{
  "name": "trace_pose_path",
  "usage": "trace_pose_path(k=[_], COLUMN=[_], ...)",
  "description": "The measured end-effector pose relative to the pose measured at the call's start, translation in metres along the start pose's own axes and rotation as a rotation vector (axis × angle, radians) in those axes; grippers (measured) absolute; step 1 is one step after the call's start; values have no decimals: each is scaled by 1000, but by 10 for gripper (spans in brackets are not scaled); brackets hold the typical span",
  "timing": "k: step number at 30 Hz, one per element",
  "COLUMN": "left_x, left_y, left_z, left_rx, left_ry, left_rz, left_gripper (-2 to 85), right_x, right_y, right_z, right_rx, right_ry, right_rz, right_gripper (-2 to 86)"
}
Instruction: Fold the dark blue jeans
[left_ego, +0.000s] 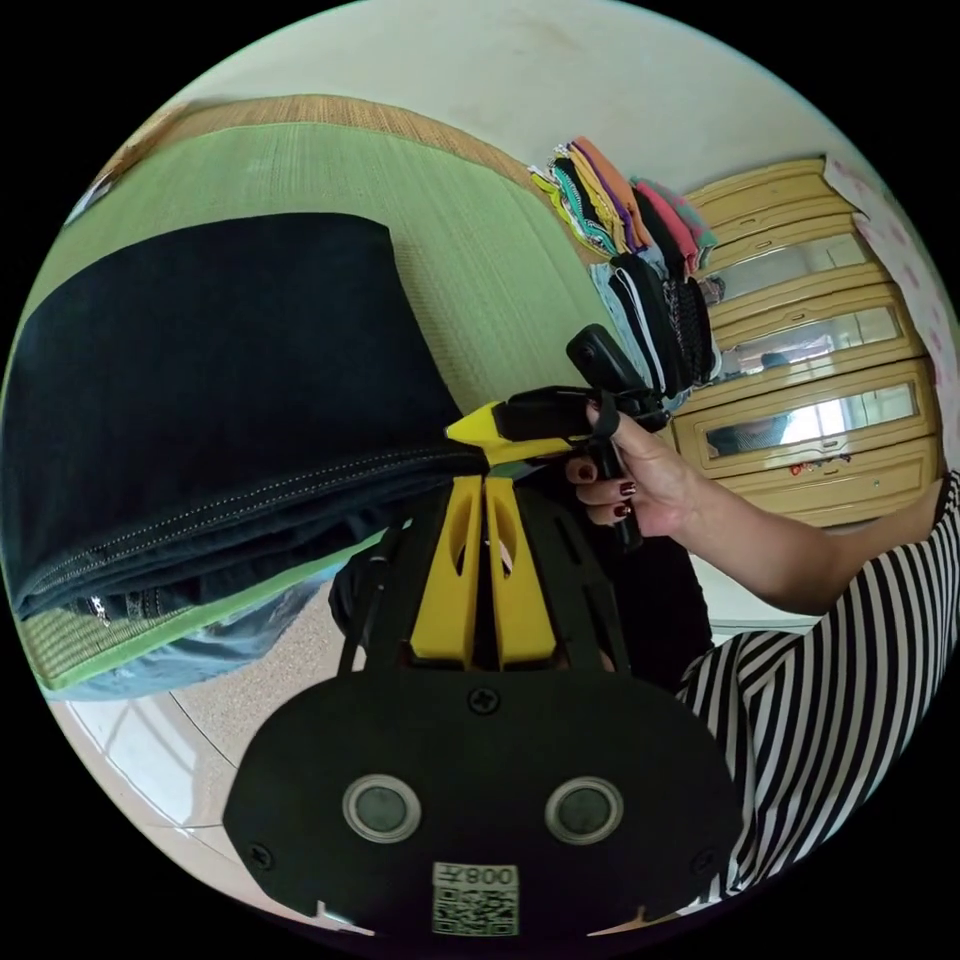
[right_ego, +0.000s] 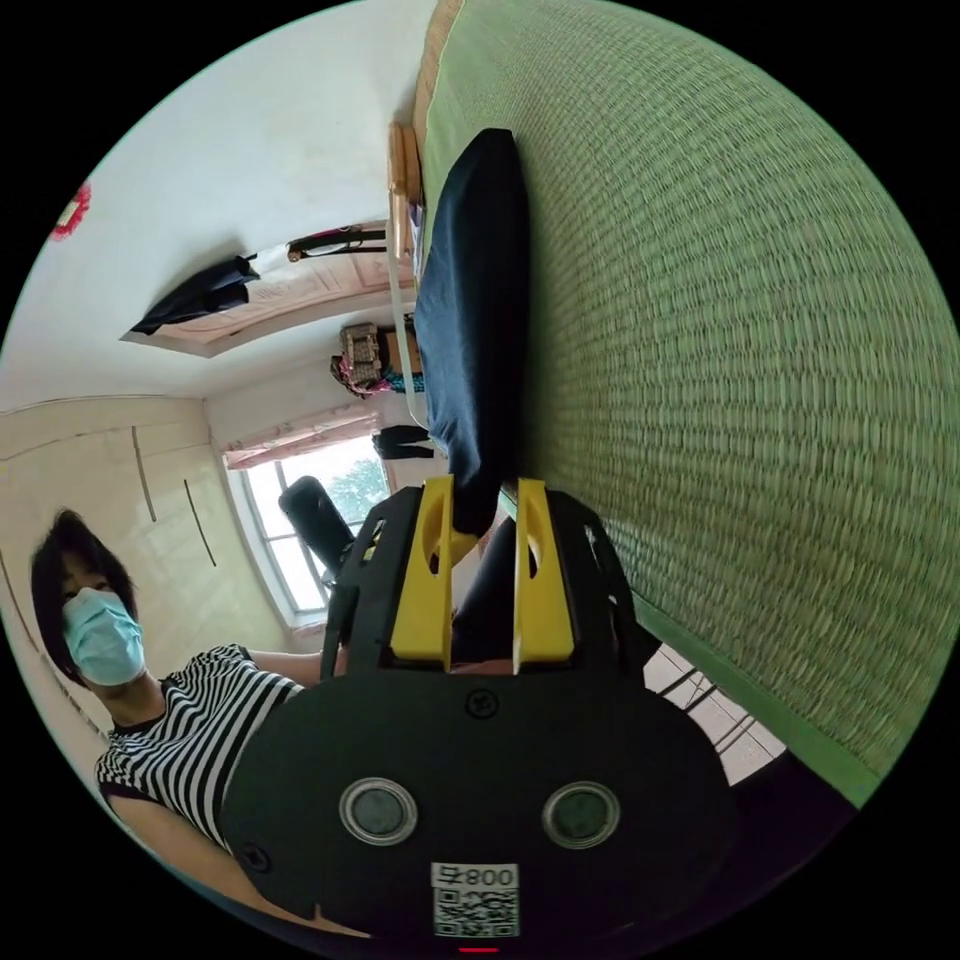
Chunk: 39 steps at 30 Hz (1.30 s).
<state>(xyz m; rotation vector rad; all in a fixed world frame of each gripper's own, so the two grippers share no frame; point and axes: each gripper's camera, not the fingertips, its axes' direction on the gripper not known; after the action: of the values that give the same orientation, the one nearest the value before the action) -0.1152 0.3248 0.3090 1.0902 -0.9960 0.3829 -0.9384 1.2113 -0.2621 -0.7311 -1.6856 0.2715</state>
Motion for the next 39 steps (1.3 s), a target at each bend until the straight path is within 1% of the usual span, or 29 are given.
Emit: trace_pose_path(k=[4,10,12,15,18,20,21,23,26,32,34,39], left_x=[-1,-8,-13,-26,-51,-73,-79,-96,-112,-131,-133,-130], left_y=[5,20,28,48,79,108,115,142,168,197,201,203], left_z=[3,1,-2,-12,-24,-33,-35,-43,-51,-55,-57,-63], left_rx=[5,47,70,117,222,339,371,518,672,830,864,868], left_ry=[-7,39,70,90,173,270,298,389,457,543,574,598], left_rz=[17,-8,-24,-102,-242,-373,-403,-506,-616,-814,-847,-903], left_gripper=[1,2,2,5,13,32,38,65,94,140,144,148], right_x=[14,15,13,1,-18,-36,-41,-59,-75,-82,-81,-77], right_y=[-2,-5,-4,-3,-6,-10,-12,-17,-24,-30,-29,-26], right_z=[7,11,7,3,-2,-7,-8,-12,-19,-38,-45,-63], right_rx=[-10,-27,-20,-16,-19,-25,-29,-37,-43,-21,-17,-13], right_ry=[-60,-34,-20,-25,-45,-50,-48,-28,-22,-38,-36,-31], right_rz=[22,10,10,-23,-59,-89,-99,-134,-160,-164,-162,-163], right_gripper=[89,74,68,64,61,59,59,56,53,49,48,48])
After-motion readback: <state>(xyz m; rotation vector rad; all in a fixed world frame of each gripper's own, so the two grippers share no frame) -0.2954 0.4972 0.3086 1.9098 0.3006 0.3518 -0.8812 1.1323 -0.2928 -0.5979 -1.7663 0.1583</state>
